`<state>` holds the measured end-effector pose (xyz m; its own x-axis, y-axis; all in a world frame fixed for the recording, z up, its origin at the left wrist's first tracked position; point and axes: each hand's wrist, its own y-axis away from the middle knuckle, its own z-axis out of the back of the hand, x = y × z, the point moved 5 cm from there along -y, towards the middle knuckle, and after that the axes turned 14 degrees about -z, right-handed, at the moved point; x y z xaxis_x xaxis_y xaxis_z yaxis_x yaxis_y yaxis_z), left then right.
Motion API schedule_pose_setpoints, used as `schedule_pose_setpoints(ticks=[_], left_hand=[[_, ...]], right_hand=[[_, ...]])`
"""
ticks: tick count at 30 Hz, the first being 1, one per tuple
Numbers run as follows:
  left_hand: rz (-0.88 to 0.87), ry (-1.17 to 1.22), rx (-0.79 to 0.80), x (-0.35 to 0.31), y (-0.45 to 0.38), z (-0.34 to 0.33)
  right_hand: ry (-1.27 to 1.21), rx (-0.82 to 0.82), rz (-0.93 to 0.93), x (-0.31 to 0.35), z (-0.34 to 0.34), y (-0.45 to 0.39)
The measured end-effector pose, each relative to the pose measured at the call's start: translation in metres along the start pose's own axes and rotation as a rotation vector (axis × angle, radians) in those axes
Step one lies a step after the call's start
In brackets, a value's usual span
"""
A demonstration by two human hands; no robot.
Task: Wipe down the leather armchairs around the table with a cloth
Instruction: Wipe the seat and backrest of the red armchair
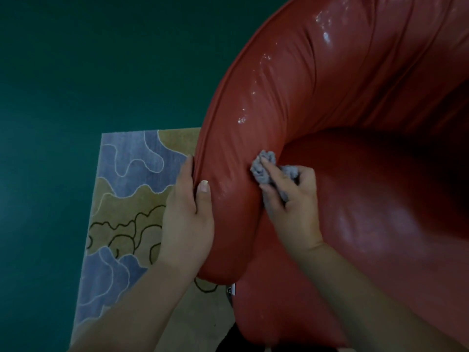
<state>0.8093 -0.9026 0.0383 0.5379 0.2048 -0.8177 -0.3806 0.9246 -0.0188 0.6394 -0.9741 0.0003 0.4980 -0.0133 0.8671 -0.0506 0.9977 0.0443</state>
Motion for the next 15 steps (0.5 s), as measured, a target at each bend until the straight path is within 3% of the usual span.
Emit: schedule_pose_setpoints(ticks=[2,7,10,15], left_hand=[[-0.002,0.032,-0.026,-0.001,0.001,0.000],[0.053,0.235,-0.137,0.001,0.003,0.002],[0.075,0.281,-0.165,-0.001,0.004,0.003],[0.085,0.246,-0.185,-0.005,0.006,0.001]], right_hand=[[-0.052,-0.019,-0.050,0.004,0.001,0.000],[0.077,0.027,0.200,0.061,-0.027,0.020],[0.131,0.066,0.254,0.048,-0.025,0.016],[0.086,-0.020,0.099,0.006,0.005,0.019]])
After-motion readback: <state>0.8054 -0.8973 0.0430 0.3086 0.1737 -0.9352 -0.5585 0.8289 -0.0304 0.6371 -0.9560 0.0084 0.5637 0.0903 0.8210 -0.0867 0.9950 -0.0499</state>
